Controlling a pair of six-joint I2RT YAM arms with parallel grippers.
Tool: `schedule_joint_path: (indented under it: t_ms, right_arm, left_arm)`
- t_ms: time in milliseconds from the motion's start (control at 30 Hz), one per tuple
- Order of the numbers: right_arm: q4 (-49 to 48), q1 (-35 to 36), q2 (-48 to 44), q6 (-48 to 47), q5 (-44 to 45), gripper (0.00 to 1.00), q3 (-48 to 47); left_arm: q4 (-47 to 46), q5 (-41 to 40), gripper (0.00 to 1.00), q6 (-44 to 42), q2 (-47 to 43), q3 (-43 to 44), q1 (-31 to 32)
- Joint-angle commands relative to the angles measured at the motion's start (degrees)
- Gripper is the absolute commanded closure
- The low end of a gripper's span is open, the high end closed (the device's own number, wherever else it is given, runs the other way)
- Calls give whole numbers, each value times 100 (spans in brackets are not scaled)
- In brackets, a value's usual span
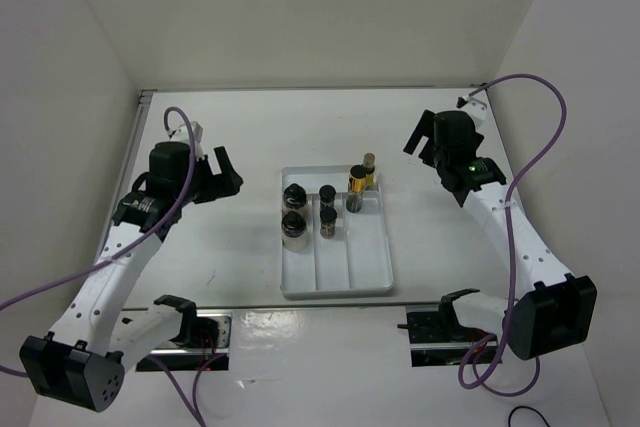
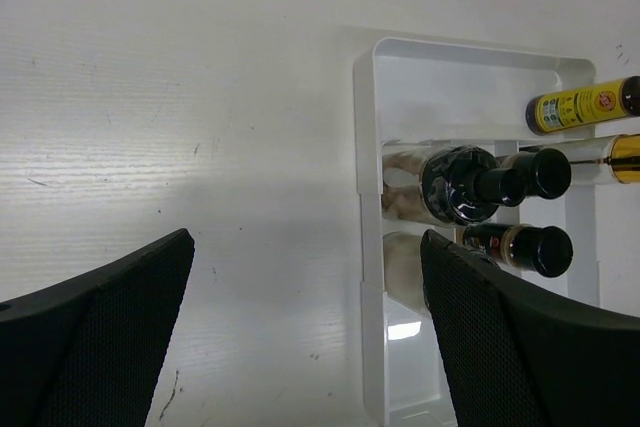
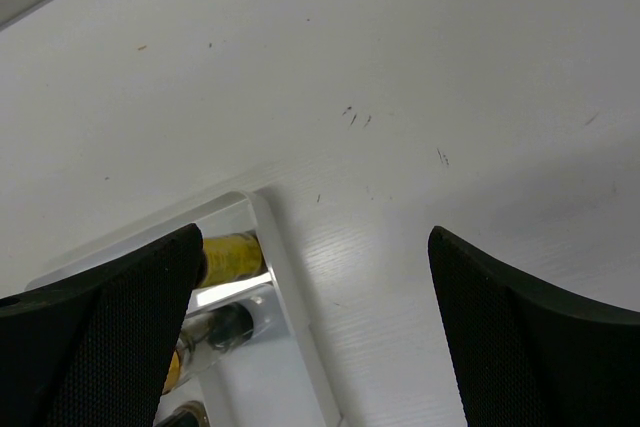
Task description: Organize the condiment bottles
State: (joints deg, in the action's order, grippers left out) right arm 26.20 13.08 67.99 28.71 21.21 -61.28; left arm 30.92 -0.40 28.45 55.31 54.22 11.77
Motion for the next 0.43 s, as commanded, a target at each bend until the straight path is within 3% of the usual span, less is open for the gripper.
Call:
schedule_joint_path:
  t_ms: [0,400]
  right_arm:
    - [-282,-34,-40,56,58,2,54]
    - [-343,-34,-154,4,-117,2,107]
  left_arm:
    - [-288,-117,0,-120,-205,-42,-34]
    - [-393,-171,0,-67,-486,-95,-34]
